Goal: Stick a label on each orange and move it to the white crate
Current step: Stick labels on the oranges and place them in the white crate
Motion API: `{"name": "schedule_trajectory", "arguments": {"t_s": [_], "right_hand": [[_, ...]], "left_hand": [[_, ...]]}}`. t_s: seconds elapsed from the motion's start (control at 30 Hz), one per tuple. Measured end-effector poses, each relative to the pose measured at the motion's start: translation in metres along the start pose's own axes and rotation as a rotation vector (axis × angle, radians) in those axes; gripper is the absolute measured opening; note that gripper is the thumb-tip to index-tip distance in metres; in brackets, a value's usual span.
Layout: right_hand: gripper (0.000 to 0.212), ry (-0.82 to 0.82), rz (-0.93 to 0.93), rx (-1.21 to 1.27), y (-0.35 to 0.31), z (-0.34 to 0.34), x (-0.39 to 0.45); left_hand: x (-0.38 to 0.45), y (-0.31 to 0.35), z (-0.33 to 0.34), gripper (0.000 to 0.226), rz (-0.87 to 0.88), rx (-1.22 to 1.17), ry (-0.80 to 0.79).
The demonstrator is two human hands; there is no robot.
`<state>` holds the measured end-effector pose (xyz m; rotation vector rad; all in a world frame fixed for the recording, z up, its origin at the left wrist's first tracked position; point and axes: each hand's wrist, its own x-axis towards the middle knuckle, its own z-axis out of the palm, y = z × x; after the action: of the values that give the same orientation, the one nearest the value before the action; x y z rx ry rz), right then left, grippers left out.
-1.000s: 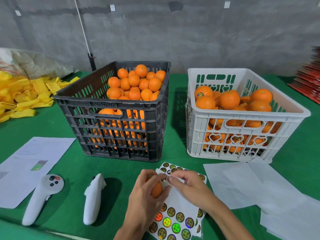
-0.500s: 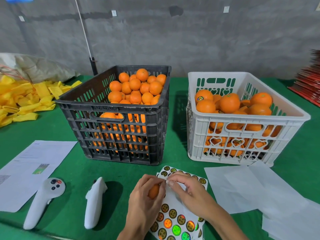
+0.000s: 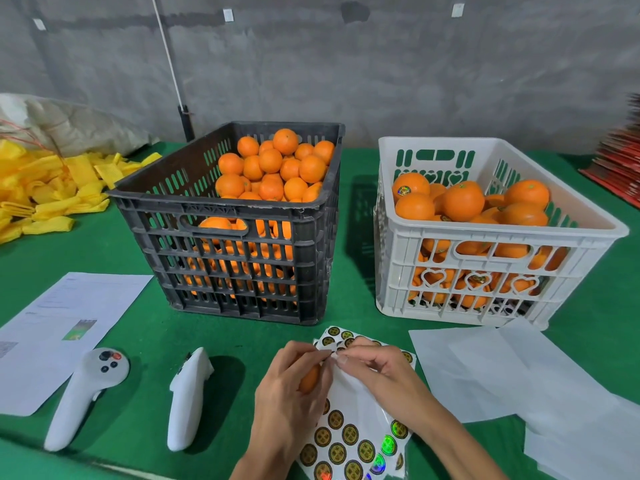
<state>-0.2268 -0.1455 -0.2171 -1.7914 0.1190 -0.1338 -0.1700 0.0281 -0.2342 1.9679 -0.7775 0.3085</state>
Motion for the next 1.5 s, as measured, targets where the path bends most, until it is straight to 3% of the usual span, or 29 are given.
{"name": "schedule_trajectory", "arguments": {"t_s": [0.2,0.33,0.4,0.47,0.53,0.6,0.73,1.0,1.17,1.23,1.5], "right_hand": [[0.015,-0.013,-0.026,-0.012,-0.002,0.003,-0.002],[0.015,0.082,-0.008,-0.121,0.007,-0.001,0.001],[0.010,0.214,-0.029,-0.394,0.012,-0.004,0.002],[0.024,0.307,-0.111,-0.671,0.005,-0.004,0.004],[0.038,0.271,-0.162,-0.629,-0.012,0.002,0.008],[0.040,0.218,-0.162,-0.430,-0.029,0.007,0.011],[0.027,0.288,-0.235,-0.187,-0.047,0.008,0.005],[0.012,0.456,-0.319,-0.218,-0.066,0.003,0.001],[0.013,0.480,-0.101,0.037,-0.070,-0.001,0.000],[0.005,0.470,-0.036,0.124,-0.072,-0.004,0.000],[0.014,0.449,-0.020,0.195,-0.079,-0.011,-0.002]], "left_hand": [[0.000,-0.004,0.001,0.016,-0.044,-0.014,0.012],[0.002,-0.006,0.003,0.012,-0.232,-0.131,0.118],[0.007,-0.009,0.002,0.019,-0.415,-0.310,0.116],[0.013,-0.006,-0.002,0.019,-0.490,-0.454,0.052],[0.021,0.002,-0.007,0.018,-0.493,-0.541,0.001],[0.031,0.011,-0.008,0.014,-0.490,-0.613,-0.013],[0.048,0.022,-0.010,0.014,-0.439,-0.617,-0.004],[0.067,0.039,-0.002,0.007,-0.350,-0.661,-0.023],[0.072,0.052,-0.004,0.009,0.030,-0.236,0.103],[0.074,0.057,-0.004,0.013,0.079,-0.126,0.124],[0.074,0.054,0.005,0.011,0.170,-0.021,0.126]]}}
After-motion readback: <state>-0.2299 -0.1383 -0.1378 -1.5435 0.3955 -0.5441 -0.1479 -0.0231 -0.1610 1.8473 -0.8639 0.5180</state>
